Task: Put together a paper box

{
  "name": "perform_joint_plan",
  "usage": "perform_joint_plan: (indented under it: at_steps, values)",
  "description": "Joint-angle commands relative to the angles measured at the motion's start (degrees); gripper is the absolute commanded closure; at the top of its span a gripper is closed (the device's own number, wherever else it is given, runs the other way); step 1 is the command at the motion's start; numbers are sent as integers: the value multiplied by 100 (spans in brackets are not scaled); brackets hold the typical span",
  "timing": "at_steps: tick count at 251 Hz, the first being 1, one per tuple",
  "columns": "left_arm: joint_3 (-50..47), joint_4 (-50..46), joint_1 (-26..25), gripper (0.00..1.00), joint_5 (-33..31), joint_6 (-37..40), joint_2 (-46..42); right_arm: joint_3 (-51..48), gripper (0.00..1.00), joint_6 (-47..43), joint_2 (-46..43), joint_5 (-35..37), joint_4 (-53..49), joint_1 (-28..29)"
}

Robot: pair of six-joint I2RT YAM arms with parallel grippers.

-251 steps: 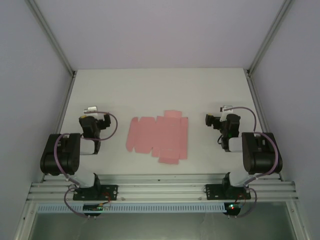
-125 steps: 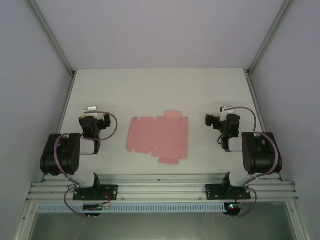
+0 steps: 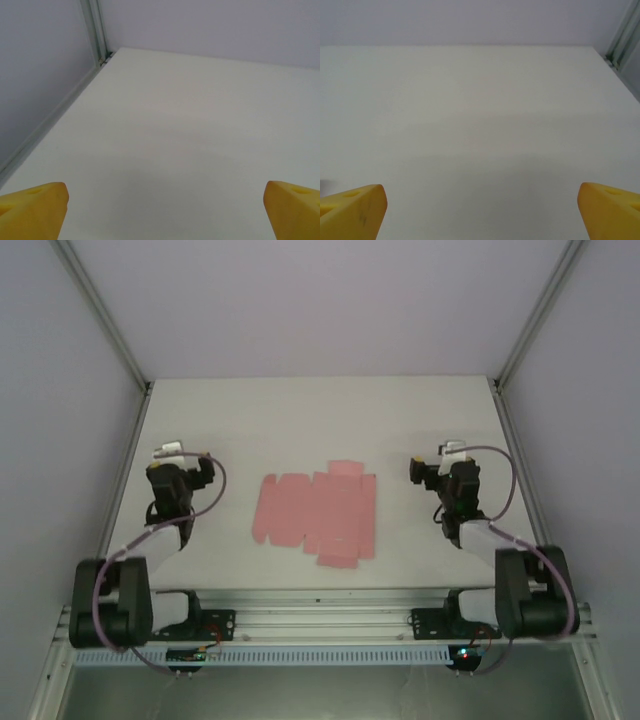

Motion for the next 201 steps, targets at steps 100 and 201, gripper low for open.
perform_joint_plan:
  at_steps: [100,201]
  values:
    - [656,-3724,-884,1,2316,-2325,-1005,3095,36,2448,870,-1258,-6082,2440]
    - [1165,-3808,-1154,1,3629,-2102,635,2788,55,2745,2473,-2585,-5450,1905]
